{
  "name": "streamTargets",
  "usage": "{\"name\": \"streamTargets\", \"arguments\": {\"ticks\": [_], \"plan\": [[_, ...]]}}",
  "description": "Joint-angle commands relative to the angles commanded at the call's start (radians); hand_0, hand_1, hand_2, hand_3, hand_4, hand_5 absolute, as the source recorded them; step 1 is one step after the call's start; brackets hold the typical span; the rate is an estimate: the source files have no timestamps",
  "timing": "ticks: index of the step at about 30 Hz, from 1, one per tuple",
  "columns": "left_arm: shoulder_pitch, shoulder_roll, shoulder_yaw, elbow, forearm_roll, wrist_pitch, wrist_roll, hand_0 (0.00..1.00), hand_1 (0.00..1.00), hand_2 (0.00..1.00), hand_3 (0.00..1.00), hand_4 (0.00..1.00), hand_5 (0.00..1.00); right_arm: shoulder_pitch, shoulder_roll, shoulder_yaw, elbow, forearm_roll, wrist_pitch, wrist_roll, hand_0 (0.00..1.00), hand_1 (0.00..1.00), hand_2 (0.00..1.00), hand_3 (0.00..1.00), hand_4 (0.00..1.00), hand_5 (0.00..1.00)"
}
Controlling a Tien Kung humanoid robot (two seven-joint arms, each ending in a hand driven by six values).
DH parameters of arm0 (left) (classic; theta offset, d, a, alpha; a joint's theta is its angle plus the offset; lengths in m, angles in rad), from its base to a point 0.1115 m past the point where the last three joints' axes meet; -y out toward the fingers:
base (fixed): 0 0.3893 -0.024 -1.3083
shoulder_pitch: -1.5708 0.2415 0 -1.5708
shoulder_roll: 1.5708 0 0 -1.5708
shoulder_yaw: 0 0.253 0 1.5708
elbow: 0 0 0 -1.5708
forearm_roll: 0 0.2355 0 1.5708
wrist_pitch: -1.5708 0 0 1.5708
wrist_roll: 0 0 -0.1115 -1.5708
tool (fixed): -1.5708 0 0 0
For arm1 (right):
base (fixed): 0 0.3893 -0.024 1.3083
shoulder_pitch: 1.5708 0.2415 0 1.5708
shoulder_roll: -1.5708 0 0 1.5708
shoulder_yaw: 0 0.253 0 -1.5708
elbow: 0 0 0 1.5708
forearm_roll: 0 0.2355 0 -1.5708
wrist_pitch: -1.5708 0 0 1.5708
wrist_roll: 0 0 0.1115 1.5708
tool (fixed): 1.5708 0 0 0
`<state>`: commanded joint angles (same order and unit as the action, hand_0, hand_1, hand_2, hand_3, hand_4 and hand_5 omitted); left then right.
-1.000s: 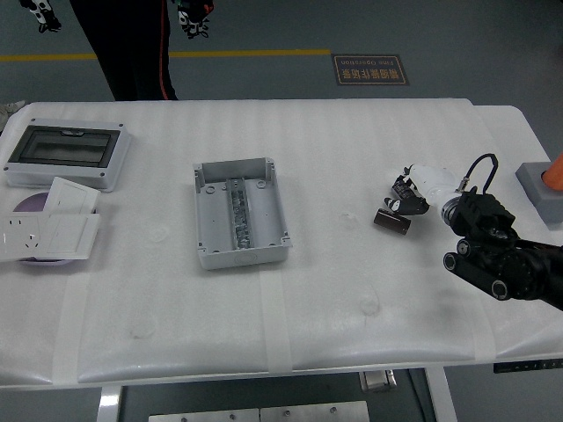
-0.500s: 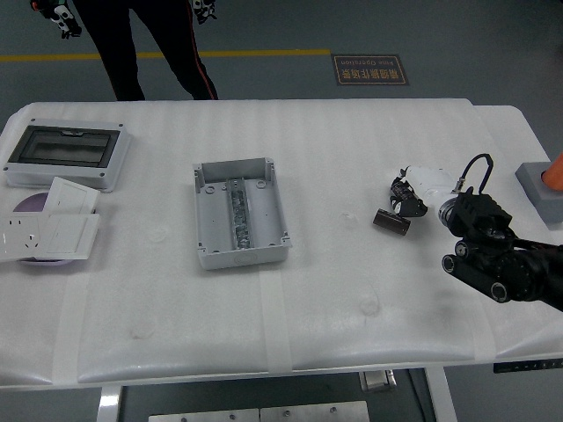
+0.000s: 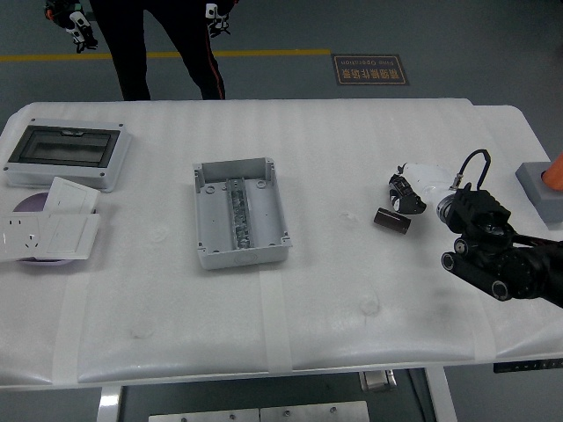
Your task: Pick up the battery,place it into the box
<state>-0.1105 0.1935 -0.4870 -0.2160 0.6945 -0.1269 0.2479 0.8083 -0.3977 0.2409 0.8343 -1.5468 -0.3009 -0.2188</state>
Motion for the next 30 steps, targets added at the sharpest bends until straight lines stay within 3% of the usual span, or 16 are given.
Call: {"name": "streamTargets", "arguments": {"ticks": [1,10,16,23,30], "plan": [[0.000,0.000,0.001,0.000,-0.001,0.000,0.000,0.519,0.637,0.599,0.487,0.551,0.465,0.000,-0.003,0.010,0.010,-0.005,-0.001,-0.002,0.384,0.322,0.520,0.586,0.042,0.002],[0.002,-0.002,-0.011,-0.001,0.013,-0.001,0.008,0.516,0.637,0.605,0.487,0.552,0.466,0.005,-0.025,0.161,0.176,-0.070,-0.029,-0.023,0.356,0.300,0.513,0.534,0.039,0.002],[0.004,-0.003,-0.027,0.000,0.031,-0.005,0.019,0.515,0.636,0.605,0.488,0.553,0.467,-0.012,0.026,0.214,0.331,-0.053,-0.058,-0.023,0.360,0.296,0.513,0.529,0.029,0.002],[0.005,-0.005,-0.033,-0.001,0.040,-0.008,0.030,0.514,0.637,0.604,0.488,0.555,0.468,-0.030,0.096,0.123,0.475,-0.064,-0.079,-0.008,0.363,0.292,0.513,0.532,0.021,0.002],[0.007,-0.003,-0.047,-0.002,0.056,-0.014,0.045,0.514,0.637,0.599,0.487,0.553,0.476,-0.028,0.132,0.050,0.477,0.022,-0.120,0.075,0.380,0.290,0.514,0.535,0.009,0.002]]}}
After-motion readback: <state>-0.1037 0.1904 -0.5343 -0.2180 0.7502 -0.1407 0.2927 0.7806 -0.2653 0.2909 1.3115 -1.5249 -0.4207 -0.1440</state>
